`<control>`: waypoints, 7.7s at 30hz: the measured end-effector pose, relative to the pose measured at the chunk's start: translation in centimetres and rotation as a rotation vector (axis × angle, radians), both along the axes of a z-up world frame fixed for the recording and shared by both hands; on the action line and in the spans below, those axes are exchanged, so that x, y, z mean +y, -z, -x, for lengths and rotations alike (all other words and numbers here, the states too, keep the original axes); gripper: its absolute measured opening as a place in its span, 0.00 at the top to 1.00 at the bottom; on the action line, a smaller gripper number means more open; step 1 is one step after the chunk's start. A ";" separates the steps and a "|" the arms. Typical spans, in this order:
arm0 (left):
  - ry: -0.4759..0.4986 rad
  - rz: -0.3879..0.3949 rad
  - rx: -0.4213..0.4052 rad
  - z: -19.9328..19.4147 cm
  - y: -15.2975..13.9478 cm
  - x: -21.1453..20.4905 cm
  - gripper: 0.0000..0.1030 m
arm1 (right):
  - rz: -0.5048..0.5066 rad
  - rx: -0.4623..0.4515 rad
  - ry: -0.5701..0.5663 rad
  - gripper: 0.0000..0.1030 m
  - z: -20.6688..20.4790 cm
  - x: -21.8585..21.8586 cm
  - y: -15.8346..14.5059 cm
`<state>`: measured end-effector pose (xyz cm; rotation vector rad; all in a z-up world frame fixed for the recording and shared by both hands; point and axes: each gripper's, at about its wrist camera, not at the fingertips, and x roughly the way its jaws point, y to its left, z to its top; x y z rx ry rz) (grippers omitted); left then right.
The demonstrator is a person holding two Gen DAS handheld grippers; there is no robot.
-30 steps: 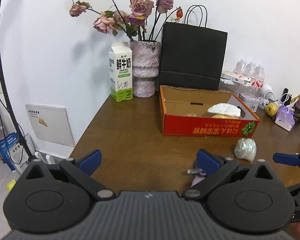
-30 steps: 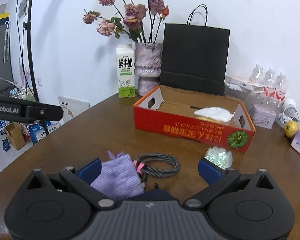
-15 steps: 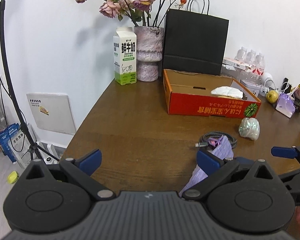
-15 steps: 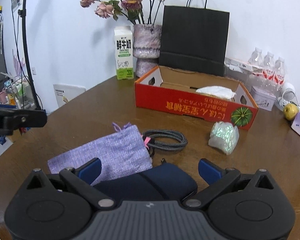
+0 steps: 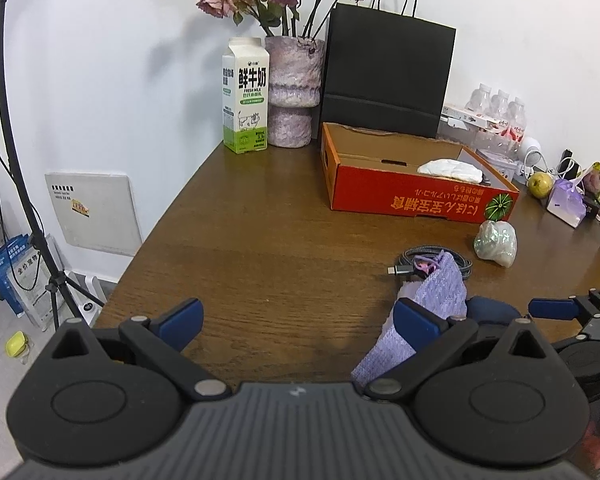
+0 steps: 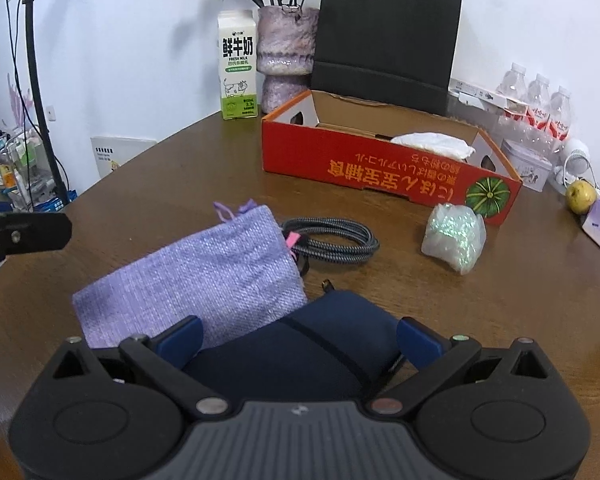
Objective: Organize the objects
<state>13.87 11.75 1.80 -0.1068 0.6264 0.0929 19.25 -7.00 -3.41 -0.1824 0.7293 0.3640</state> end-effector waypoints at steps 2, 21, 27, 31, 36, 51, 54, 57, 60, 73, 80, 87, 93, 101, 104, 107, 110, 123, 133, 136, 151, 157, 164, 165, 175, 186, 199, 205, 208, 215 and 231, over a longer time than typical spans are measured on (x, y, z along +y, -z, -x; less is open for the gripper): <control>0.001 0.004 0.003 0.0 0.1 -0.1 0.00 | -0.006 0.001 -0.002 0.02 0.2 -0.5 0.0; 0.021 0.017 0.009 0.1 0.6 -2.2 0.00 | -0.066 0.018 0.062 0.19 1.1 -9.2 1.4; 0.011 0.026 0.003 -0.2 0.7 -2.4 0.00 | -0.111 0.008 0.053 0.17 1.3 -10.3 1.7; -0.002 0.049 0.009 -0.4 1.1 -2.1 0.00 | -0.141 -0.009 0.049 0.10 1.5 -11.0 1.7; -0.025 0.056 0.009 -0.8 1.4 -1.9 0.00 | -0.150 -0.014 0.033 0.03 1.2 -11.7 2.0; -0.023 0.043 0.025 -1.5 2.3 -3.1 0.00 | -0.174 0.061 -0.002 0.02 -2.3 -10.8 3.6; -0.023 0.045 0.028 -1.7 2.4 -3.2 0.00 | -0.201 0.070 -0.015 0.17 -2.5 -11.0 3.5; -0.021 0.047 0.029 -1.8 2.5 -3.2 0.00 | -0.208 0.065 -0.031 0.30 -2.3 -10.8 3.2; -0.015 0.045 0.029 -1.7 2.5 -3.5 0.00 | -0.217 0.044 -0.034 0.32 -2.1 -10.8 3.3; 0.026 0.027 0.026 -1.7 2.0 -4.9 0.00 | -0.212 -0.068 -0.038 0.35 -0.3 -11.2 1.0; 0.049 0.022 0.024 -1.6 1.7 -6.0 0.00 | -0.212 -0.111 -0.018 0.35 0.5 -12.4 -0.1; 0.082 0.014 0.029 -1.2 1.5 -7.7 0.00 | -0.215 -0.128 0.011 0.35 1.5 -14.1 -0.3; 0.122 0.004 0.027 -0.6 1.2 -10.0 0.00 | -0.216 -0.145 0.033 0.35 2.5 -15.4 -0.5; 0.170 0.004 0.033 0.5 1.4 -13.1 0.00 | -0.226 -0.166 0.058 0.35 4.4 -17.7 -0.5; 0.188 0.005 0.036 1.0 1.6 -14.2 0.00 | -0.228 -0.175 0.066 0.35 5.3 -18.6 -0.5; 0.206 0.010 0.041 1.4 1.9 -15.4 0.00 | -0.223 -0.180 0.073 0.35 6.1 -19.2 -0.3; 0.227 0.012 0.051 2.0 2.3 -16.7 0.00 | -0.224 -0.185 0.082 0.35 7.0 -20.1 -0.1; 0.247 0.024 0.123 1.9 5.4 -20.1 0.00 | -0.230 -0.199 0.111 0.35 9.4 -22.4 0.7; 0.232 0.020 0.131 1.7 7.1 -21.7 0.18 | -0.234 -0.203 0.119 0.35 10.3 -22.9 1.1; 0.238 -0.012 0.123 1.9 7.2 -22.3 0.37 | -0.234 -0.204 0.118 0.35 10.4 -22.9 1.1; 0.237 0.021 0.068 2.7 5.5 -21.3 0.66 | -0.226 -0.216 0.108 0.35 11.0 -22.2 0.5; 0.230 0.018 0.043 2.9 4.5 -20.4 0.66 | -0.223 -0.222 0.098 0.35 10.7 -21.4 -0.2; 0.219 0.025 0.018 2.6 3.3 -19.0 0.66 | -0.214 -0.234 0.084 0.35 10.3 -20.0 -1.1; 0.218 0.027 0.016 2.6 3.2 -18.8 0.66 | -0.213 -0.235 0.083 0.35 10.2 -19.8 -1.2; 0.198 0.043 -0.019 1.3 1.0 -16.2 0.66 | -0.204 -0.251 0.070 0.35 8.7 -17.8 -2.9; 0.154 0.069 -0.047 -0.6 -1.0 -13.1 0.66 | -0.202 -0.266 0.048 0.35 5.8 -15.4 -4.7; 0.119 0.075 -0.035 -3.5 -1.7 -10.5 0.66 | -0.220 -0.254 0.026 0.35 2.1 -13.6 -5.3; 0.099 0.076 -0.024 -4.8 -1.9 -9.6 0.66 | -0.221 -0.241 0.023 0.35 0.2 -13.2 -5.4; 0.092 0.073 -0.023 -5.5 -2.2 -9.3 0.66 | -0.222 -0.238 0.021 0.35 -0.7 -12.9 -5.6; 0.087 0.066 -0.033 -7.5 -3.5 -9.0 0.66 | -0.223 -0.239 0.018 0.35 -2.0 -12.7 -5.9; 0.081 0.035 -0.046 -13.8 -5.9 -9.3 0.67 | -0.237 -0.262 0.014 0.35 -8.4 -11.4 -7.6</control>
